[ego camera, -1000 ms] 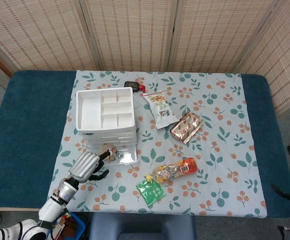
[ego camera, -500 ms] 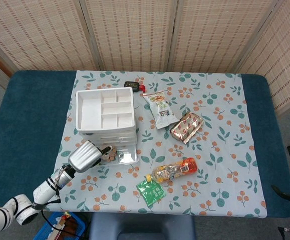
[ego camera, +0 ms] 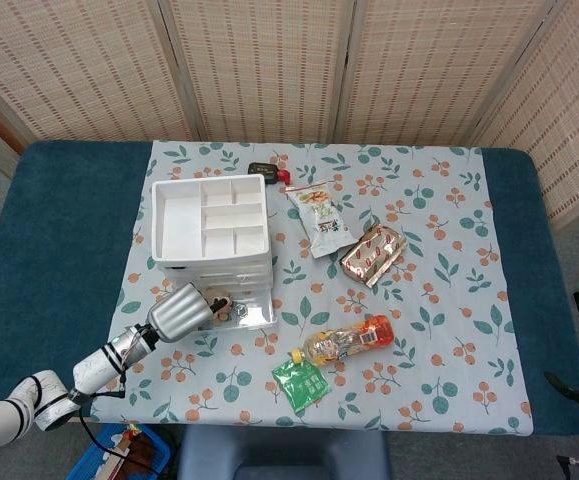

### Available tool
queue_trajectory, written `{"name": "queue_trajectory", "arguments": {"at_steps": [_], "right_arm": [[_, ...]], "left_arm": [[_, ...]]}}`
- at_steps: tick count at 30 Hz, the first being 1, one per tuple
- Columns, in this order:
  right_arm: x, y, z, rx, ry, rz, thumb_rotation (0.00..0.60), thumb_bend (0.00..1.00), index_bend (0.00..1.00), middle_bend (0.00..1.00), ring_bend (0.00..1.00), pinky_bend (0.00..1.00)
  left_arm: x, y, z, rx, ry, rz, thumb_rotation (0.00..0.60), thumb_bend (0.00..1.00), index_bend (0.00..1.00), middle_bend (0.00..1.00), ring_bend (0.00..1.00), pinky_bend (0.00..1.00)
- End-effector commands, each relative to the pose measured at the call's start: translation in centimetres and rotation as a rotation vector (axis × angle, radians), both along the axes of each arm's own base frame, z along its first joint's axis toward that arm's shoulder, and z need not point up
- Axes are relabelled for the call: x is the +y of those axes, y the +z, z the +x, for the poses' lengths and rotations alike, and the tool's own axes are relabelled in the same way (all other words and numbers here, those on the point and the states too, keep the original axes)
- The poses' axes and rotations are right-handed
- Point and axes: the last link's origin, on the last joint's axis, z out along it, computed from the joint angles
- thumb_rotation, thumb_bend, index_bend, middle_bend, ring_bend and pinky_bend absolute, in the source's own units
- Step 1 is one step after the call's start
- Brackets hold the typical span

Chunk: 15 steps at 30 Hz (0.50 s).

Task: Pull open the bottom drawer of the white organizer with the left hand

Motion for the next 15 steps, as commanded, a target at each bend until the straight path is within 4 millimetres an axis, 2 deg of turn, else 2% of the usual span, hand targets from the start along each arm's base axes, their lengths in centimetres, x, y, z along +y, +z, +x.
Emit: {"name": "queue_trajectory", "arguments": {"at_steps": [1, 15], "right_arm": [[0.0, 0.0, 0.0, 0.001, 0.0, 0.001, 0.6, 0.08, 0.0, 0.1, 0.05, 0.13], [0.0, -0.1, 0.0, 0.001, -0.004, 0.002, 0.6, 0.08, 0.0, 0.1, 0.06, 0.13]], "left_arm": [[0.2, -0.2, 0.0, 0.026, -0.023, 0.016, 0.6, 0.22, 0.27, 0.89, 0.99, 1.0], [0.9, -1.5, 0.1, 0.117, -0.075, 0.044, 0.6, 0.21, 0.24, 0.89, 0.99, 1.0]]}}
